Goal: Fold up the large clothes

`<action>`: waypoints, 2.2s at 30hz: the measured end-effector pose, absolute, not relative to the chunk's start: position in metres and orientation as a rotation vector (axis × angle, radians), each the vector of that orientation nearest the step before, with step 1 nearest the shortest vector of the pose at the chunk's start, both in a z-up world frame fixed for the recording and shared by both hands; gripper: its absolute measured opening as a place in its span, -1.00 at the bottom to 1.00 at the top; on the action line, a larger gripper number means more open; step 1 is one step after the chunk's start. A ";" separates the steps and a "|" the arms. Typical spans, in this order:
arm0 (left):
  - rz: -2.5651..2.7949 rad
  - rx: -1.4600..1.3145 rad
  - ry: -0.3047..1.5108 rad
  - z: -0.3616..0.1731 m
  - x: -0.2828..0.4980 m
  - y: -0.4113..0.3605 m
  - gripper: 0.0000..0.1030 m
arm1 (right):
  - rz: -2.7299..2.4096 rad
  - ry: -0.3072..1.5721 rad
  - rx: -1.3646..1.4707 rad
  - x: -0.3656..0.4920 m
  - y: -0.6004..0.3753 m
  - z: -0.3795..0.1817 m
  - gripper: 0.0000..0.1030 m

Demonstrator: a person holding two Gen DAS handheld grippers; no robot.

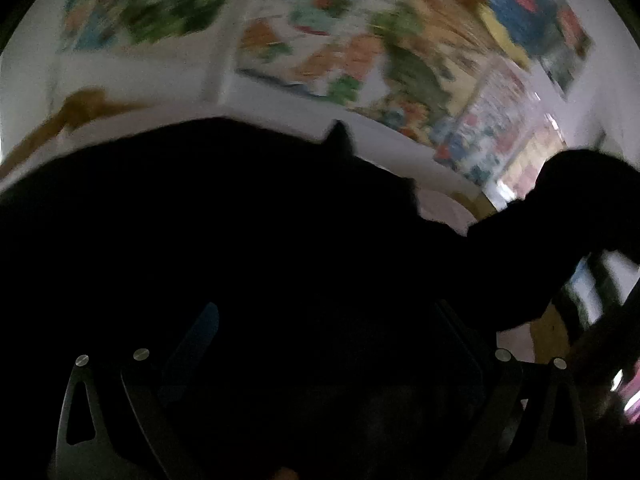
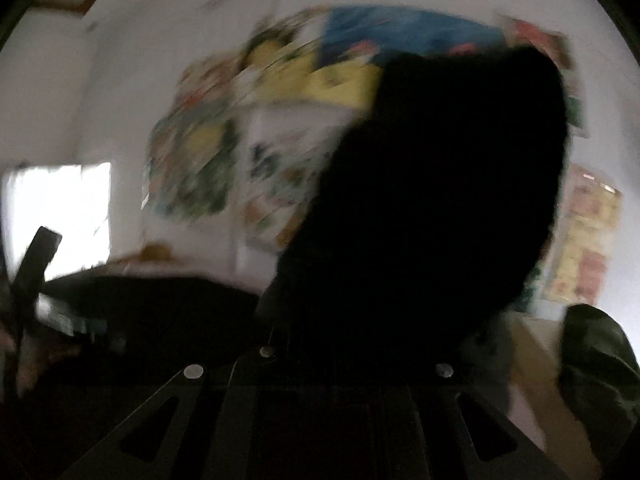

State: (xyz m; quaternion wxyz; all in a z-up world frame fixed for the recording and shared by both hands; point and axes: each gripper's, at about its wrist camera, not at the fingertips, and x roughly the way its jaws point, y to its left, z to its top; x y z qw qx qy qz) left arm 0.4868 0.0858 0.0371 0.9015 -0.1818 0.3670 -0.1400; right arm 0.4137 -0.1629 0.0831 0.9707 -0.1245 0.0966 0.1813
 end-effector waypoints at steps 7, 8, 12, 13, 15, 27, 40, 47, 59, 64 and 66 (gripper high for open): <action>-0.401 -0.600 0.739 0.025 0.488 0.154 0.97 | 0.492 0.363 -0.545 0.427 -0.056 -0.003 -0.82; -0.437 -0.624 0.735 0.024 0.490 0.159 0.97 | 0.498 0.388 -0.571 0.429 -0.047 -0.013 -0.82; -0.530 -0.662 0.756 0.015 0.495 0.168 0.97 | 0.516 0.499 -0.722 0.437 -0.025 -0.065 -0.64; -0.540 -0.650 0.771 0.015 0.496 0.164 0.97 | 0.526 0.506 -0.741 0.438 -0.024 -0.070 -0.57; -0.539 -0.616 0.788 0.010 0.499 0.159 0.97 | 0.535 0.502 -0.754 0.437 -0.026 -0.073 -0.40; -0.362 -0.536 0.910 -0.020 0.504 0.154 0.86 | 0.600 0.471 -0.824 0.373 -0.055 -0.055 0.53; -0.084 -0.165 0.605 0.025 0.467 0.110 -0.89 | 0.340 0.354 -0.801 0.357 -0.156 -0.031 0.53; 0.011 -0.018 0.663 0.012 0.489 0.095 -0.88 | 0.216 0.461 -0.315 0.431 -0.238 0.001 0.53; 0.059 0.051 0.811 -0.049 0.522 0.096 -0.85 | 0.228 0.832 -0.214 0.539 -0.238 -0.092 -0.32; 0.064 0.042 0.839 -0.068 0.531 0.101 -0.80 | 0.224 0.836 -0.211 0.546 -0.239 -0.111 -0.31; 0.057 0.029 0.832 -0.067 0.530 0.104 -0.75 | 0.213 0.818 -0.219 0.542 -0.239 -0.112 -0.31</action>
